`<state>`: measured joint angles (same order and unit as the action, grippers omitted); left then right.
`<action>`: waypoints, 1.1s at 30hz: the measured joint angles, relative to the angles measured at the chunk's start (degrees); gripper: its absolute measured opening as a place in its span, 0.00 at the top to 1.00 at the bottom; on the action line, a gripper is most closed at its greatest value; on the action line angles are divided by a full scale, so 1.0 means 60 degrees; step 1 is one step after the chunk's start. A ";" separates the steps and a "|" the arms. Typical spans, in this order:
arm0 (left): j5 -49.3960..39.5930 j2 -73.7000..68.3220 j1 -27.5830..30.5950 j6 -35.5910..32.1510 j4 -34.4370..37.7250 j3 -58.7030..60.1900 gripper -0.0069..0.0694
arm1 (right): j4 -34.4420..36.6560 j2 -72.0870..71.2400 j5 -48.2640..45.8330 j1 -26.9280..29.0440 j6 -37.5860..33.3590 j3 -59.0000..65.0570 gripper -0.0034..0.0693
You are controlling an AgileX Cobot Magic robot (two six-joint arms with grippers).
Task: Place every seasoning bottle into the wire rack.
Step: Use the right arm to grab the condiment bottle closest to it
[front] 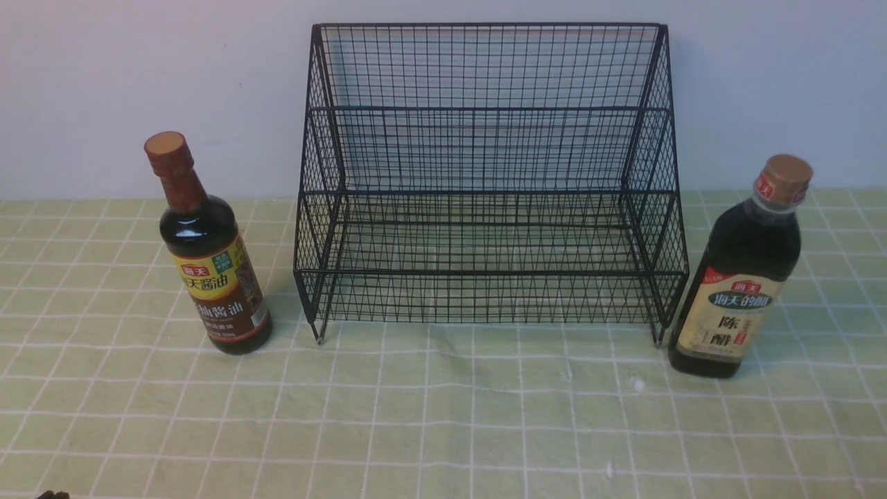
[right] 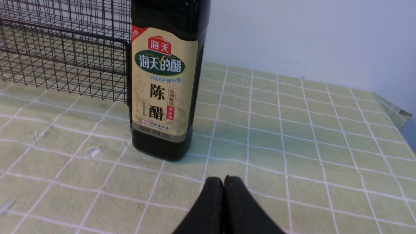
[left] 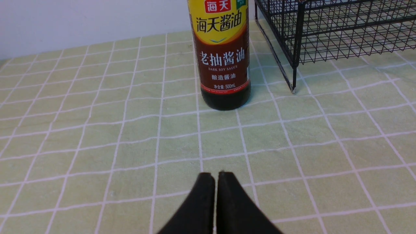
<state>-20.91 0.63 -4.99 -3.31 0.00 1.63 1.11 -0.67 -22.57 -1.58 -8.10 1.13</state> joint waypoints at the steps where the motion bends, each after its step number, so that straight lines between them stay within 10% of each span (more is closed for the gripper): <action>1: 0.0000 0.0000 0.0000 0.0000 0.0000 0.0000 0.92 | 0.0000 0.0000 0.0000 0.0000 0.0000 0.0000 0.97; 10: 0.0000 0.0000 0.0000 0.0000 0.0000 0.0000 0.92 | 0.0464 0.0000 0.0506 0.0000 0.0100 0.0057 0.97; 20: 0.0000 0.0000 0.0000 0.0000 0.0000 0.0000 0.92 | 0.5407 0.0000 0.3627 0.0000 0.1631 0.0088 0.97; 27: 0.0000 0.0000 0.0000 0.0000 0.0000 0.0000 0.92 | 0.6389 0.0000 0.4296 0.0000 0.1787 0.0066 0.97; 33: 0.0000 0.0000 0.0000 0.0000 0.0000 0.0000 0.92 | 0.5853 0.0454 0.1744 0.0000 0.1110 -0.2372 0.97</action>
<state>-20.91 0.63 -4.99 -3.31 0.00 1.63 36.23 2.06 -12.11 -1.58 -1.44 -13.11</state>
